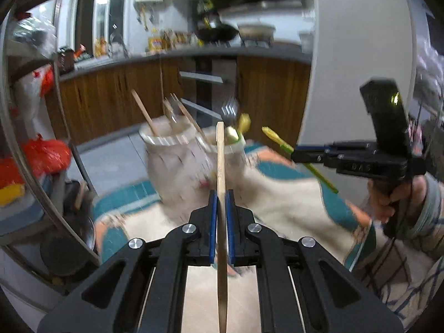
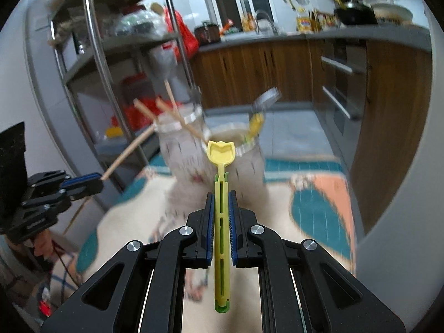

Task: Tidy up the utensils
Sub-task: 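Lift the yellow stick toward the small pot while the left gripper carries the chopstick to the tall pot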

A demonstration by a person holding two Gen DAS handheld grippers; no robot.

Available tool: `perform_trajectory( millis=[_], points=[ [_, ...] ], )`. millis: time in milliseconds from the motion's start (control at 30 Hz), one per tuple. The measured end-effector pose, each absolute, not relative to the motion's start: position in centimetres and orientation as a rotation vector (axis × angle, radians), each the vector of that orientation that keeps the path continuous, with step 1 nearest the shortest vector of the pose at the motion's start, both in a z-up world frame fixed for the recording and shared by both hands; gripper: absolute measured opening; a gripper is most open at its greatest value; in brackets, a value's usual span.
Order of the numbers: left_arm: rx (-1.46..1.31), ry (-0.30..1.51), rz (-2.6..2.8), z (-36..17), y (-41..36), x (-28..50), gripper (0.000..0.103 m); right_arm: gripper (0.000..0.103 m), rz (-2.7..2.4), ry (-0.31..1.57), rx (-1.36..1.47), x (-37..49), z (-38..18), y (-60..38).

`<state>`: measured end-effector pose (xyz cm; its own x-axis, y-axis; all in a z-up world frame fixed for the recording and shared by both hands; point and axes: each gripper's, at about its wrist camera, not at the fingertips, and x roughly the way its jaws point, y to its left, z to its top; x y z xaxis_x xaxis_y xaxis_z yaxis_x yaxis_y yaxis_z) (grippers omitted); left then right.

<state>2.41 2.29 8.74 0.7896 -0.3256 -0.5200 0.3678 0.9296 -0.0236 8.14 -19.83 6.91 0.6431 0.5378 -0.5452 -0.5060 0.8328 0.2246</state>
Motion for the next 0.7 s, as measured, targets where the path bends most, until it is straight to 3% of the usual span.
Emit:
perform_trajectory(
  millis=[200, 700],
  points=[
    [-0.056, 0.405, -0.362, 12.2, 6.1, 4.9, 0.006, 0.011, 0.613, 0.532, 0.097, 10.9, 9.8, -18.4],
    [-0.251, 0.271, -0.402, 12.4, 6.9, 16.6, 0.006, 0.011, 0.636, 0.390, 0.300, 19.2, 9.4, -16.3]
  ],
)
